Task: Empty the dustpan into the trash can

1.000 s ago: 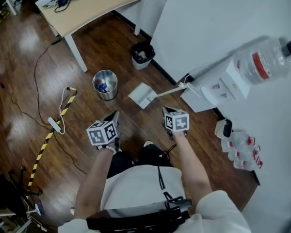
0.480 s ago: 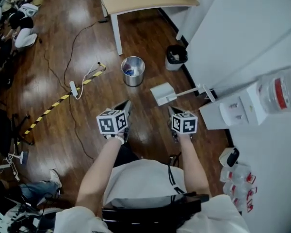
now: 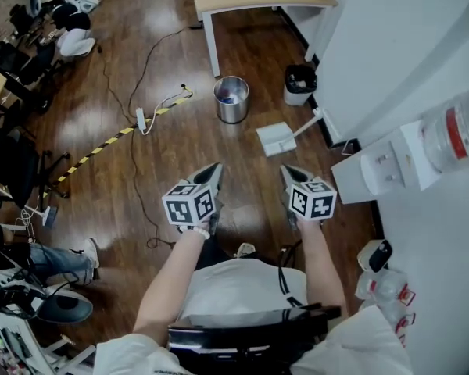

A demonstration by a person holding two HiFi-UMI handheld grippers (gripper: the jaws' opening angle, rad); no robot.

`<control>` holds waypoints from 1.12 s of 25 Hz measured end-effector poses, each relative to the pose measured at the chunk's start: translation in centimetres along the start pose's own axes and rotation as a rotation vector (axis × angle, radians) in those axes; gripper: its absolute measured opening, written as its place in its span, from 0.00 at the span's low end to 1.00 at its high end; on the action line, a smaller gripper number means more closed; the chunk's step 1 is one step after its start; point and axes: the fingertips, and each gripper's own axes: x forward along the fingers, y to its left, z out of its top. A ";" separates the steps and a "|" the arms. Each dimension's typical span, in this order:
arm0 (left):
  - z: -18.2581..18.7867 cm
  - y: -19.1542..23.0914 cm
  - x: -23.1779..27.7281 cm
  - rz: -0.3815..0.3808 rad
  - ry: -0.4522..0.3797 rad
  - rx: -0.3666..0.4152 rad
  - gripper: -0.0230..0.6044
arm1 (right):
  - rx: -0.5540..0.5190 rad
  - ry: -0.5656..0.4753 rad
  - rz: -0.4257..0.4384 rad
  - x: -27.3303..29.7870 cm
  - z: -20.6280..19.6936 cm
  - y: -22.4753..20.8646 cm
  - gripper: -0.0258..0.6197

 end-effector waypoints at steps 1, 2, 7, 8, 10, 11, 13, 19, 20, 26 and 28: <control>0.0 -0.7 -0.7 0.001 -0.007 0.009 0.02 | -0.007 -0.013 0.006 -1.0 0.3 0.4 0.04; 0.1 -1.3 -1.2 0.002 -0.013 0.022 0.02 | -0.011 -0.024 0.010 -1.8 0.4 0.7 0.04; 0.8 -2.9 -3.1 -0.012 -0.039 0.061 0.02 | 0.028 -0.065 -0.001 -4.2 0.3 1.5 0.04; 0.8 -3.0 -3.5 -0.014 -0.042 0.066 0.02 | 0.042 -0.070 -0.005 -4.5 0.1 1.7 0.04; 0.7 -2.9 -4.1 -0.016 -0.045 0.071 0.02 | 0.050 -0.070 -0.017 -4.7 -0.3 2.1 0.04; 0.6 -2.7 -4.4 -0.016 -0.045 0.069 0.02 | 0.041 -0.066 -0.026 -4.8 -0.5 2.4 0.04; 0.4 -2.1 -4.9 -0.013 -0.043 0.061 0.02 | 0.013 -0.054 -0.051 -5.0 -0.7 3.0 0.04; -0.1 0.2 -6.4 -0.016 -0.036 0.050 0.02 | -0.018 -0.144 -0.087 -6.0 0.5 5.6 0.04; 0.0 0.4 -6.7 -0.019 -0.038 0.051 0.02 | -0.025 -0.181 -0.092 -6.4 0.9 5.9 0.04; 1.2 1.4 -8.8 -0.039 -0.061 0.063 0.02 | -0.044 -0.205 -0.127 -6.9 0.8 8.0 0.04; 1.2 1.5 -9.2 -0.045 -0.064 0.061 0.02 | -0.033 -0.198 -0.124 -6.8 0.3 8.5 0.04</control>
